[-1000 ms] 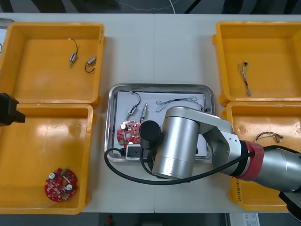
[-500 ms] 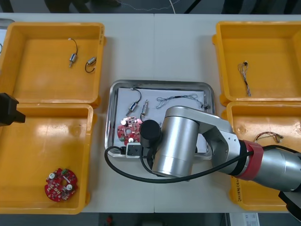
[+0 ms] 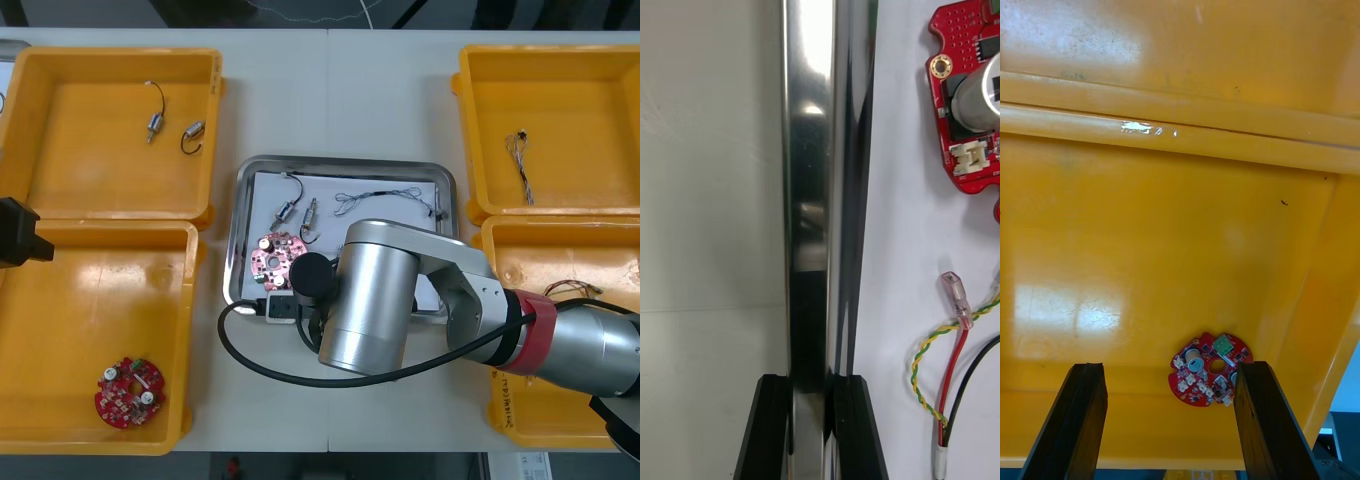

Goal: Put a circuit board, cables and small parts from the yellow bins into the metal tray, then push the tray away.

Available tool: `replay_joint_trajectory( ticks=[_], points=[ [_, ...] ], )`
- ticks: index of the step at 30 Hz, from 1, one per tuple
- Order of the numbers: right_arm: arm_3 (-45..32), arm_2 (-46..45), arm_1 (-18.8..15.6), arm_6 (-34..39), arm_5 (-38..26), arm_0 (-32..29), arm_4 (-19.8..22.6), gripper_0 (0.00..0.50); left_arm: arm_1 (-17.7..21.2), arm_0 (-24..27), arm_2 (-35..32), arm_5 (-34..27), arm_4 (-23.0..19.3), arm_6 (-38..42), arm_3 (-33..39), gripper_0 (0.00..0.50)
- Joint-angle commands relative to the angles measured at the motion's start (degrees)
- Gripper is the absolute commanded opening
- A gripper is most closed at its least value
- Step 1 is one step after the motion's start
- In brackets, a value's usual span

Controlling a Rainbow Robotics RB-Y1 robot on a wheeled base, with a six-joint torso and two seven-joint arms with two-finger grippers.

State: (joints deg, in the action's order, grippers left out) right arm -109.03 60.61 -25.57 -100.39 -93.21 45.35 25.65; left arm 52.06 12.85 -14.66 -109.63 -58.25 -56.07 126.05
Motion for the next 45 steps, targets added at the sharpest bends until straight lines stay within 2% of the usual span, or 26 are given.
replay_joint_trajectory(
  ticks=[1, 19, 32, 45],
  points=[
    [-0.7, 2.8, -1.5, -2.1, 2.9, 4.5, -0.5, 0.0, 2.5, -1.0, -1.8, -0.4, -0.5, -3.9, 1.7, 0.5],
    [4.5, 2.2, -2.3, -3.5, 8.1, 7.5, -1.6, 0.0, 2.5, -1.0, -1.8, -0.4, -0.5, -3.9, 1.7, 0.5],
    [6.0, -0.3, -2.4, -3.8, 8.4, 9.6, -1.9, 0.0, 2.5, -1.0, -1.8, -0.4, -0.5, -3.9, 1.7, 0.5],
    [12.1, -1.9, -2.2, -4.1, 10.4, 13.4, -1.8, 0.0, 2.5, -1.0, -1.8, -0.4, -0.5, -3.9, 1.7, 0.5]
  ],
)
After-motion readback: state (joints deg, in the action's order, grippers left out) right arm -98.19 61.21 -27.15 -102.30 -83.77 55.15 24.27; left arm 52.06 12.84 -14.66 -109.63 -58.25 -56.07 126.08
